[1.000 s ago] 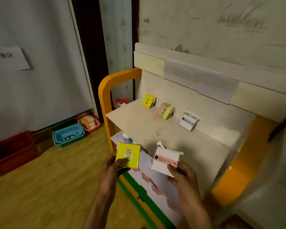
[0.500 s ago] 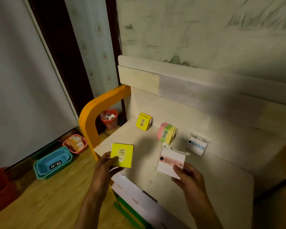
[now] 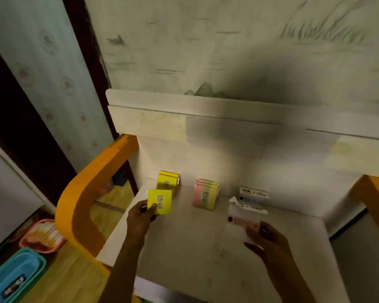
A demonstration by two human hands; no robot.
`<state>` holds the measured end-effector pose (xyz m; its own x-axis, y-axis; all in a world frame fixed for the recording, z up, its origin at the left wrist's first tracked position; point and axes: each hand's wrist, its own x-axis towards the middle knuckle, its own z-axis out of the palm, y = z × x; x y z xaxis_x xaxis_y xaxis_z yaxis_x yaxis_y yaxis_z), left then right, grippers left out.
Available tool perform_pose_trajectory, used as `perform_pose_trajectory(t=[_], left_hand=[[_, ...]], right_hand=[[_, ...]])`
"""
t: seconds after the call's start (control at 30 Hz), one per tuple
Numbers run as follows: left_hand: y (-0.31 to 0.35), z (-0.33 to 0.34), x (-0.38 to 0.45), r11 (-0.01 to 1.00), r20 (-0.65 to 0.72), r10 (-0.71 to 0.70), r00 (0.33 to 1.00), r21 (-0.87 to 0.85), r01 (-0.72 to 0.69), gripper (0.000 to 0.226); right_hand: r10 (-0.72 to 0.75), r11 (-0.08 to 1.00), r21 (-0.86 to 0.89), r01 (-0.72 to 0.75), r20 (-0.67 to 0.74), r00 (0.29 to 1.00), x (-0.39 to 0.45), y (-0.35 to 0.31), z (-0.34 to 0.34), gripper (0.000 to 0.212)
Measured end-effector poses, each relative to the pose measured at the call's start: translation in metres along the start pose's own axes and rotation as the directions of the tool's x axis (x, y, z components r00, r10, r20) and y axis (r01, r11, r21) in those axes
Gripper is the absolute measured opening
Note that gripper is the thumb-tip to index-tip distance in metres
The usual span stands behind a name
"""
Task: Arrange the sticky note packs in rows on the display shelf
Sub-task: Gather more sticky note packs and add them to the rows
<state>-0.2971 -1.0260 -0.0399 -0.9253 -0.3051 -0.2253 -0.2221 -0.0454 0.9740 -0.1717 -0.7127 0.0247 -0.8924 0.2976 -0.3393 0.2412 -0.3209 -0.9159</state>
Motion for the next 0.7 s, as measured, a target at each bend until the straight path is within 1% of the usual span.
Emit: perform_pose_trajectory(t=[0.07, 0.17, 0.23, 0.37, 0.5, 0.57, 0.7], left_hand=[[-0.001, 0.003, 0.02, 0.999, -0.001, -0.009, 1.0, 0.038, 0.009, 0.022], [-0.004, 0.006, 0.04, 0.997, 0.011, -0.005, 1.0, 0.081, 0.004, 0.016], [-0.006, 0.008, 0.051, 0.984, 0.008, 0.04, 0.999, 0.174, -0.041, 0.018], [-0.005, 0.011, 0.061, 0.908, -0.016, 0.186, 0.982, 0.385, -0.166, 0.027], [-0.004, 0.016, 0.07, 0.777, 0.01, 0.367, 0.93, 0.547, -0.312, 0.026], [-0.007, 0.019, 0.074, 0.746, -0.004, 0.405, 0.914, 0.579, -0.328, 0.027], [-0.015, 0.024, 0.078, 0.712, -0.021, 0.414, 0.91, 0.63, -0.31, 0.028]], right_hand=[[-0.001, 1.0, -0.002, 0.001, -0.037, 0.999, 0.004, 0.0, 0.008, 0.026], [0.011, 1.0, -0.012, -0.011, -0.047, 0.999, 0.007, 0.002, 0.019, 0.023], [0.024, 1.0, -0.009, -0.025, -0.063, 0.998, 0.006, 0.005, 0.023, 0.022], [0.033, 0.999, -0.03, -0.037, -0.111, 0.993, 0.004, 0.014, 0.027, 0.023], [0.025, 0.998, -0.051, -0.033, -0.149, 0.989, 0.001, 0.02, 0.025, 0.027], [0.017, 0.998, -0.06, -0.027, -0.161, 0.987, 0.0, 0.02, 0.024, 0.027], [0.006, 0.998, -0.064, -0.018, -0.185, 0.983, 0.002, 0.019, 0.021, 0.027]])
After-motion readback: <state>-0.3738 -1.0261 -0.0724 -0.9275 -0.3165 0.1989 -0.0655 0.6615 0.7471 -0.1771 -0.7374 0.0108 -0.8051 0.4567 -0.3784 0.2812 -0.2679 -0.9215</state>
